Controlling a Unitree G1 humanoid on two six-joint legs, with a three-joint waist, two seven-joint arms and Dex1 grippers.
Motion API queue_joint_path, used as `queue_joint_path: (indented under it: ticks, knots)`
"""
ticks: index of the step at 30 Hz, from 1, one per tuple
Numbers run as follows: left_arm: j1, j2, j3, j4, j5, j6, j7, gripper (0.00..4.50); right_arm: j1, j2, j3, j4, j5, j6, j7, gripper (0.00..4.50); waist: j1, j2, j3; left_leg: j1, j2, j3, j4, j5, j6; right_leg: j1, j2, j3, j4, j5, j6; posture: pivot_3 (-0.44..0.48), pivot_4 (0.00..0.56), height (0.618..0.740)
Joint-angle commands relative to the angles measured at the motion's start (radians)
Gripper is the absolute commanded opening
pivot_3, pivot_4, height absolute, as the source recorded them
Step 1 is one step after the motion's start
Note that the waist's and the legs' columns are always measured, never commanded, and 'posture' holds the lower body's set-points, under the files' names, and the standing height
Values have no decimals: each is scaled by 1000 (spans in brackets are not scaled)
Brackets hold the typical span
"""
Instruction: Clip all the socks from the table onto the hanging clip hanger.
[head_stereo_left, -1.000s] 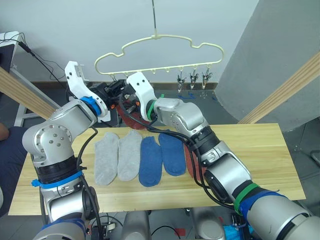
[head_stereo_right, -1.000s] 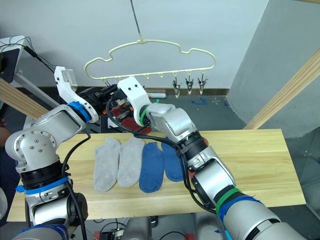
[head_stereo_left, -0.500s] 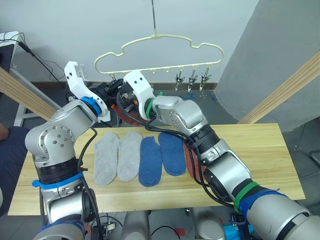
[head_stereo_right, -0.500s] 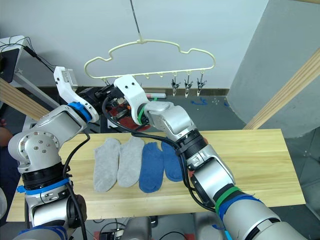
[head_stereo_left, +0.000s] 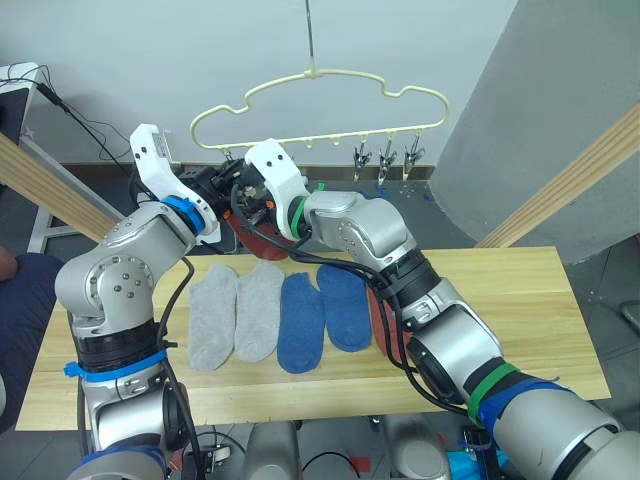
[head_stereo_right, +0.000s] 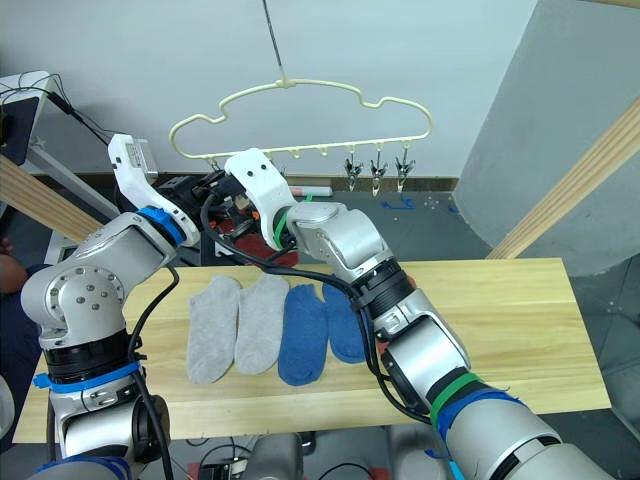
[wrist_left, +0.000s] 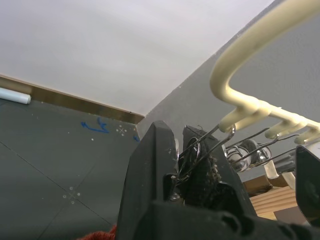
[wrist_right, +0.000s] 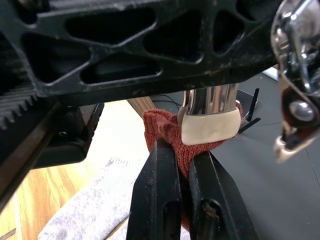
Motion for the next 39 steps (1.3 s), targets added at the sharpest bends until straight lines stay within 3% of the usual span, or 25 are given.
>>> queue_joint_path:
  ticks: [1,7,14,19,22,32,39]
  knots:
    - [22,5,-11,-16,3,9,-5,272,-56,106,-15,-51,22,-35,10,24,0,0,0,0,0,0,0,0,0,0,0,0,0,0,0,-119,286,740]
    - [24,3,-11,-16,-1,4,-11,272,-55,105,-16,-51,21,-34,9,24,0,0,0,0,0,0,0,0,0,0,0,0,0,0,0,-120,284,740]
    - [37,3,-4,-37,-28,31,-14,2460,-46,103,-11,-62,23,-24,10,0,0,-1,-1,0,0,0,0,0,0,0,0,0,0,0,0,-118,286,740]
    - [44,12,1,-46,-28,33,-21,2460,-40,105,-5,-69,26,-15,16,0,1,-2,-2,-1,0,0,1,0,0,0,0,-1,1,0,0,-114,285,740]
    - [50,24,-5,-53,-23,34,-32,2520,-37,102,2,-70,26,-11,22,745,1,-2,-2,-1,0,0,1,0,0,0,0,-2,1,0,0,-114,285,740]
    - [81,112,-10,-96,-16,38,-108,2520,-14,96,11,-89,17,12,10,4194,1,-3,-2,-1,0,0,1,0,0,0,0,-2,4,0,0,-110,288,740]
    - [129,163,-3,-151,-14,33,-138,2520,18,75,17,-136,22,52,12,4194,2,-3,-2,-1,0,-1,1,1,-1,-2,0,-2,7,0,0,-104,288,740]
